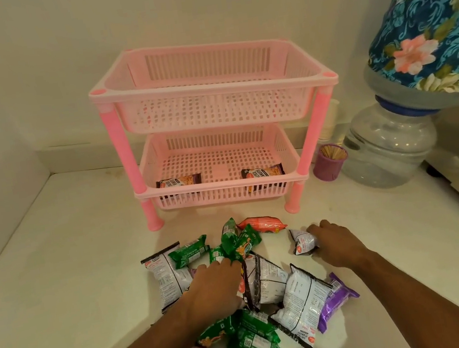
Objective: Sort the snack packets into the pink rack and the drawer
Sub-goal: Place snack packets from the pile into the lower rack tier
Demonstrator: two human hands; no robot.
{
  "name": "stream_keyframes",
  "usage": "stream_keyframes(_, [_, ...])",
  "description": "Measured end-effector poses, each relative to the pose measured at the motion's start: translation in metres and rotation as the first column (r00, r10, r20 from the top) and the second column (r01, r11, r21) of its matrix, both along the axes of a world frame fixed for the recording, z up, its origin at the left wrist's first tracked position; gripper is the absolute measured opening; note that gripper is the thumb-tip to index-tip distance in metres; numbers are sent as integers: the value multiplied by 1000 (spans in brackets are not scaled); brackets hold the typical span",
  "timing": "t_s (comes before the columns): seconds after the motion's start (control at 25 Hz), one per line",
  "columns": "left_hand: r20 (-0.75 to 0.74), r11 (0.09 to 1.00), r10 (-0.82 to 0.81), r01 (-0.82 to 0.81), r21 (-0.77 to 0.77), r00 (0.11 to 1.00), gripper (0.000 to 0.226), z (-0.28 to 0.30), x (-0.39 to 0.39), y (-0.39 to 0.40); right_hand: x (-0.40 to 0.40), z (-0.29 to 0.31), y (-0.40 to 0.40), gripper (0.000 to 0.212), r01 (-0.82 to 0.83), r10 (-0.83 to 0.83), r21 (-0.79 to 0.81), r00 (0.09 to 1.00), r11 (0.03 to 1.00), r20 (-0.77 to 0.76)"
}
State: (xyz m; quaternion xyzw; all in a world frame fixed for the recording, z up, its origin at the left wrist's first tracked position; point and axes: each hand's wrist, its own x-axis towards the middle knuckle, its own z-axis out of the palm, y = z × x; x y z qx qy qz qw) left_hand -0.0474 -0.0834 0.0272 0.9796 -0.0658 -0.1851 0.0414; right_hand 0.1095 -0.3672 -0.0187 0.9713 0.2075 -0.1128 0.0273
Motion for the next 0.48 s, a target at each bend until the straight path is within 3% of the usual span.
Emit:
stream_keyframes(0.2, [-7, 996, 52, -52, -70, 999, 53, 11, 9, 16, 11, 34, 14, 43, 49, -25, 142, 985, 989, -169])
stream_keyframes(0.32, [-37, 986, 101, -105, -131, 994, 60, 20, 15, 28, 14, 68, 27, 35, 27, 37, 262, 971, 965, -236])
stream_keyframes(0.48, [-31, 951, 162, -164, -262, 986, 70, 46, 33, 48, 13, 120, 55, 41, 3, 153, 477, 945, 879, -288])
